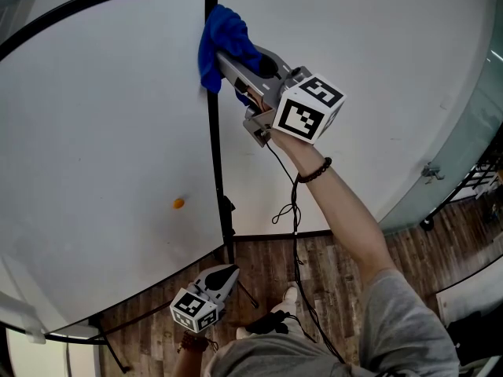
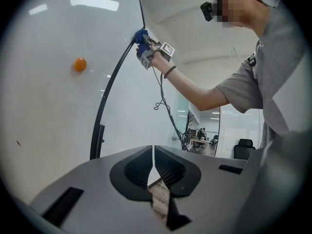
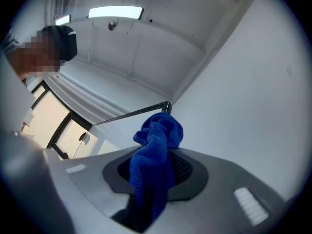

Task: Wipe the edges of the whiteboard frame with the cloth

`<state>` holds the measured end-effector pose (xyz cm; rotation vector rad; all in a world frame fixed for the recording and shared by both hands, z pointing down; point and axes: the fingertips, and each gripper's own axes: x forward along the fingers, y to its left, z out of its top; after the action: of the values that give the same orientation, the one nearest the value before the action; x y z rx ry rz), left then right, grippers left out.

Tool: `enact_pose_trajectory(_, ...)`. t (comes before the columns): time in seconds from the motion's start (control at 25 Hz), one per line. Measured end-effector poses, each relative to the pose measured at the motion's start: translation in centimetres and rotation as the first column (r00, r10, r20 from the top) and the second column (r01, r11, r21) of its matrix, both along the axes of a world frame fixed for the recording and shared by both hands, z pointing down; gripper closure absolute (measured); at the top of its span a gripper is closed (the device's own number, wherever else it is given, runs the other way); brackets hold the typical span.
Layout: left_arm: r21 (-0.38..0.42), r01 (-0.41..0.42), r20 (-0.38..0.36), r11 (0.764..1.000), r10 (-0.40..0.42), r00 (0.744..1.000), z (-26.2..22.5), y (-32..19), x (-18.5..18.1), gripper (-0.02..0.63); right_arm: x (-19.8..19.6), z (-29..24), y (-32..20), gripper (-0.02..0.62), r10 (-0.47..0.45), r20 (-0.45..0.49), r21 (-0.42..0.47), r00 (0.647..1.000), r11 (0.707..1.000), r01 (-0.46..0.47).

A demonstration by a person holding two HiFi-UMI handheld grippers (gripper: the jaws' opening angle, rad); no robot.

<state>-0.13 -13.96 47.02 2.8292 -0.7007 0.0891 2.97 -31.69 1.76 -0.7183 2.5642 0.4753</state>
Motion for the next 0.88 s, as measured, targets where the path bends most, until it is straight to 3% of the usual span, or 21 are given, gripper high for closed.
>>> enact_pose_trajectory(0.88, -0.013, 0.000, 0.002, 1.000, 0.000, 1.000, 0.7, 0.1, -0.1, 0.586, -0.1, 3.1, -0.3, 0.477, -0.022, 0.036, -0.051, 0.999, 0.998, 0.024)
